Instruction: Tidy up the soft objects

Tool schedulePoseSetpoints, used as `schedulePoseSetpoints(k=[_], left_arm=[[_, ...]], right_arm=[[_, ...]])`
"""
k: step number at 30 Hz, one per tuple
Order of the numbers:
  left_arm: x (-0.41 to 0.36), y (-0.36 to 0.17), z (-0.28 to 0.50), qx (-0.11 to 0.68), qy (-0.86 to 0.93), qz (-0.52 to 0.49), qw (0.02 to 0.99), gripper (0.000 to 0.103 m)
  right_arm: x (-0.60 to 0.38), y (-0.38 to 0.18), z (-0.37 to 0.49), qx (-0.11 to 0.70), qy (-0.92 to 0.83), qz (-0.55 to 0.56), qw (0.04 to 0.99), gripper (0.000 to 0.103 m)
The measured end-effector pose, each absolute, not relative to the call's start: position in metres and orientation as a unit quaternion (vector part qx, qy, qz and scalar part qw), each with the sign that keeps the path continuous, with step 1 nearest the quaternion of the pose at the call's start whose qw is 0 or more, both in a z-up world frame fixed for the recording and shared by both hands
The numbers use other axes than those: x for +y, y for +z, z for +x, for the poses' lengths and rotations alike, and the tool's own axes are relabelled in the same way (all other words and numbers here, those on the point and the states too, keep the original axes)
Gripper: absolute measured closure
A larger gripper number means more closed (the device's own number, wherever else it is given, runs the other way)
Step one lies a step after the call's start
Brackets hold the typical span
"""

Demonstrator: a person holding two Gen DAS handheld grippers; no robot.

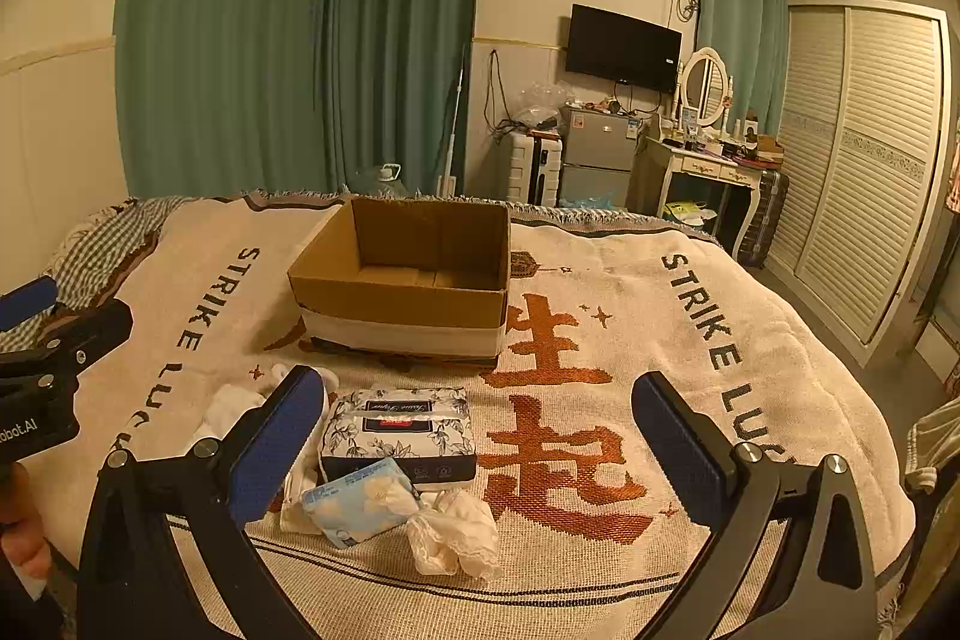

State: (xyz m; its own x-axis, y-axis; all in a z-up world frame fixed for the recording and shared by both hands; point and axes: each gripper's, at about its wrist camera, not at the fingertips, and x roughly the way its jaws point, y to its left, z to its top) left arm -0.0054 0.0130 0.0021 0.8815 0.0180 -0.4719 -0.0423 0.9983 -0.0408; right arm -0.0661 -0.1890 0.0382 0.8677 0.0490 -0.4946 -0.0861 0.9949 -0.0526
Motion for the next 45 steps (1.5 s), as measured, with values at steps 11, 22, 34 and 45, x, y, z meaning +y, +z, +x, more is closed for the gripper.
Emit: schedulePoseSetpoints(k=[11,22,34,45], left_arm=[[0.013,0.004,-0.006,0.242,0.013,-0.021,0.970,0.000],[0.006,0.020,-0.016,0.230,0.006,-0.020,0.973,0.000],[-0.013,0.014,-0.024,0.246,-0.024,-0.014,0.969,0.000],[-0.053,-0.068,0.014,0.357,-0.029,0.000,0.934,0.005]], right_arm=[[-0.190,0.039,-0.071,0.251,0.037,-0.039,0.967,0.000],[-0.193,0.056,-0.083,0.237,0.037,-0.042,0.970,0.000],[-0.207,0.050,-0.103,0.266,0.049,-0.064,0.961,0.000],[-0.223,-0.037,-0.058,0.374,0.085,-0.050,0.922,0.006]])
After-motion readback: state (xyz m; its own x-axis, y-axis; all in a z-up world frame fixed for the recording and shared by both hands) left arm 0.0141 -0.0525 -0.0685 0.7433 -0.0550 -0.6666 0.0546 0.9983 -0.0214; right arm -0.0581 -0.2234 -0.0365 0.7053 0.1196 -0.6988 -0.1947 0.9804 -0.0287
